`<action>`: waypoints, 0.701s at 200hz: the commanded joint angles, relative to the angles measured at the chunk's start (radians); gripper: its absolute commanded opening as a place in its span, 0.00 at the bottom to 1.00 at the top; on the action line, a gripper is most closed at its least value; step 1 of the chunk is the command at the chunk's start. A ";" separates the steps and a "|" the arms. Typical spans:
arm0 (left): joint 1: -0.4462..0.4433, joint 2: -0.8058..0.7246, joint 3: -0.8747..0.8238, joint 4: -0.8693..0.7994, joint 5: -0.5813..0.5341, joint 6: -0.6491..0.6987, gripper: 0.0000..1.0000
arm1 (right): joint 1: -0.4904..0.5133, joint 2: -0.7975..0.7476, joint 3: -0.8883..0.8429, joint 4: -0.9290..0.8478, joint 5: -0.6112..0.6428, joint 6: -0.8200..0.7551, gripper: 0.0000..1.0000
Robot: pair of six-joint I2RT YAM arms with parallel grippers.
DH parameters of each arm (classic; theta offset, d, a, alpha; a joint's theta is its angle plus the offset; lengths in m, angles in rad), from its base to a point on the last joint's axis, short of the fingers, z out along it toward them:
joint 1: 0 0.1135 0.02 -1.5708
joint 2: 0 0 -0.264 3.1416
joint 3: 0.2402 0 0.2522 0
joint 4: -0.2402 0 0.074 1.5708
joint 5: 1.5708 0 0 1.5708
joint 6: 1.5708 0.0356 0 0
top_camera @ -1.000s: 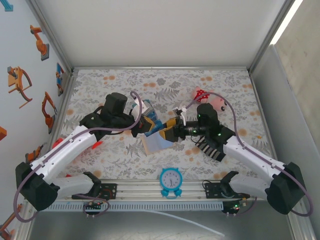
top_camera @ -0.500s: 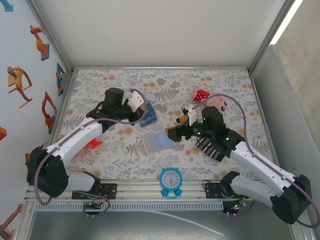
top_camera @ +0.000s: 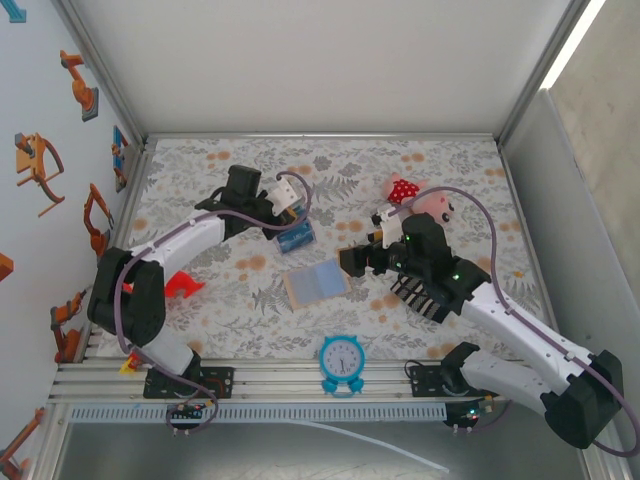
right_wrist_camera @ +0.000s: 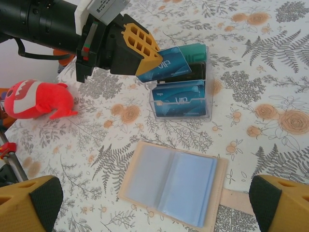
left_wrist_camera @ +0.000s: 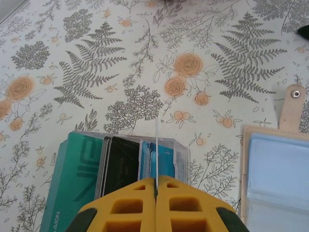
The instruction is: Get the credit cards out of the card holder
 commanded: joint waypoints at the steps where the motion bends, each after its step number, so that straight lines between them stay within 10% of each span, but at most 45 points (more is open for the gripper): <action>1: 0.006 0.032 0.041 -0.037 0.016 0.046 0.00 | 0.001 -0.008 0.030 -0.013 0.038 0.012 0.99; 140: 0.005 0.126 0.085 -0.122 0.052 0.103 0.00 | 0.001 0.019 0.033 -0.001 0.026 0.023 0.99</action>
